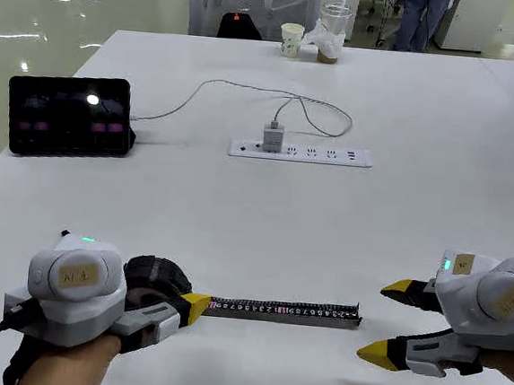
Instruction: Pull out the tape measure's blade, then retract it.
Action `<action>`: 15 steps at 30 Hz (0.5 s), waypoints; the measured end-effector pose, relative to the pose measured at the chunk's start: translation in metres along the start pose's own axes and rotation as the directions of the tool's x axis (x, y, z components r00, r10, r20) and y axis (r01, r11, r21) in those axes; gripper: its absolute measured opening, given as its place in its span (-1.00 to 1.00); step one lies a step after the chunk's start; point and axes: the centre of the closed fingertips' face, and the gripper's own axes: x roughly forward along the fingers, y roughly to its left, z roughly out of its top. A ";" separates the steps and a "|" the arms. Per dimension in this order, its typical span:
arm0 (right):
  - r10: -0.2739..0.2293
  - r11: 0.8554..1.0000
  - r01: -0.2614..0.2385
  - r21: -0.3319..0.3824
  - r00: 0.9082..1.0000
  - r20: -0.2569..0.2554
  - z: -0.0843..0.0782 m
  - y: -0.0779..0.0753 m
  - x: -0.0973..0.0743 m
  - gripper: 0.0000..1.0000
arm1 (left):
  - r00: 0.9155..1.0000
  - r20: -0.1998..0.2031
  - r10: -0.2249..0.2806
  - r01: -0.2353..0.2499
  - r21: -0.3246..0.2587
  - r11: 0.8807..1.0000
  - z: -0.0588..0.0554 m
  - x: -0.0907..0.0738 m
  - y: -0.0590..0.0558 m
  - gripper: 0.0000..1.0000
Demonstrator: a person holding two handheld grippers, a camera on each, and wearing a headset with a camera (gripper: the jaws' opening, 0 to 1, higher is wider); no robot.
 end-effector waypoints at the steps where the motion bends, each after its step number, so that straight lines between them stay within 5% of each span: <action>1: 0.007 1.000 -0.007 -0.009 1.000 -0.004 -0.001 0.000 0.001 0.02 | 1.000 -0.002 0.001 -0.001 -0.003 1.000 0.000 0.001 0.000 0.83; 15: 0.087 0.987 -0.094 -0.132 0.994 -0.059 -0.005 -0.006 0.017 -0.27 | 0.998 -0.054 0.031 -0.035 -0.068 0.997 -0.011 0.012 0.008 0.67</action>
